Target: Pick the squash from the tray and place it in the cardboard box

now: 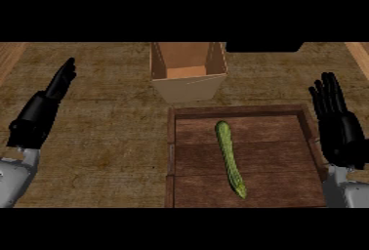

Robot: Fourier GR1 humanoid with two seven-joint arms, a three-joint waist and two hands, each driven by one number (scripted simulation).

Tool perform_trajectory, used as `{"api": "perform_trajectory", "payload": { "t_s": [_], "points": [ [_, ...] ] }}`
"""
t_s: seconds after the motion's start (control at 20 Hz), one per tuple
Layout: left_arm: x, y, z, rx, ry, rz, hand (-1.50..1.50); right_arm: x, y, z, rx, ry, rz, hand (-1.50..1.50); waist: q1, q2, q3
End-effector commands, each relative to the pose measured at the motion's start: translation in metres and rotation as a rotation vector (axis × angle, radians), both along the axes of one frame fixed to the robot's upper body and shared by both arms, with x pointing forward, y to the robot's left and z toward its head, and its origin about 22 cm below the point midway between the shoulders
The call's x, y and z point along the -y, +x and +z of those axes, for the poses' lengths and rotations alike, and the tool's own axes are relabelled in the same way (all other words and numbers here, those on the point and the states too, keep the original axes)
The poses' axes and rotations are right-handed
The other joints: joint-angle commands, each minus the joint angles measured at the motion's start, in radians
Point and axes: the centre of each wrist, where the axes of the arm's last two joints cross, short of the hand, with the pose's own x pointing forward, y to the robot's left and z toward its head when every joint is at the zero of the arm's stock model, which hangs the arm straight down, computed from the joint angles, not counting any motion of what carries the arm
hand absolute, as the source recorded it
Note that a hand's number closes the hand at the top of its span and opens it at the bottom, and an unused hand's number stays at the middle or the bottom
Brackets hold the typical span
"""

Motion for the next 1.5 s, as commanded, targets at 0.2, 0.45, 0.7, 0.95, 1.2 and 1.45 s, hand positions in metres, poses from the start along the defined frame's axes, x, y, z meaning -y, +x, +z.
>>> {"api": "perform_trajectory", "payload": {
  "t_s": [0.2, 0.45, 0.7, 0.95, 1.2, 1.45],
  "points": [
    [-0.017, -0.027, -0.059, -0.150, -0.055, 0.174, 0.00, -0.092, 0.026, 0.063, 0.254, 0.073, 0.300, -1.50, 0.049, -0.003, 0.001],
    [-0.008, -0.050, -0.079, -0.246, -0.115, 0.217, 0.00, -0.092, 0.030, 0.003, 0.053, -0.150, -0.085, -1.50, 0.039, -0.002, 0.003],
    [-0.015, -0.070, -0.075, -0.240, -0.126, 0.234, 0.00, -0.097, 0.013, -0.006, 0.128, -0.115, -0.004, -1.50, 0.009, -0.004, 0.003],
    [0.000, -0.061, -0.082, -0.245, -0.138, 0.244, 0.00, -0.045, 0.023, 0.018, -0.011, -0.574, 0.117, -1.50, 0.010, -0.007, 0.001],
    [0.003, -0.055, -0.072, -0.236, -0.117, 0.248, 0.00, -0.036, 0.018, 0.054, -0.191, -0.837, 0.290, -1.50, -0.003, -0.013, 0.001],
    [0.004, -0.051, -0.078, -0.259, -0.133, 0.223, 0.00, -0.055, 0.017, 0.079, -0.376, -1.077, 0.443, -1.50, 0.006, -0.008, -0.001]
  ]
}}
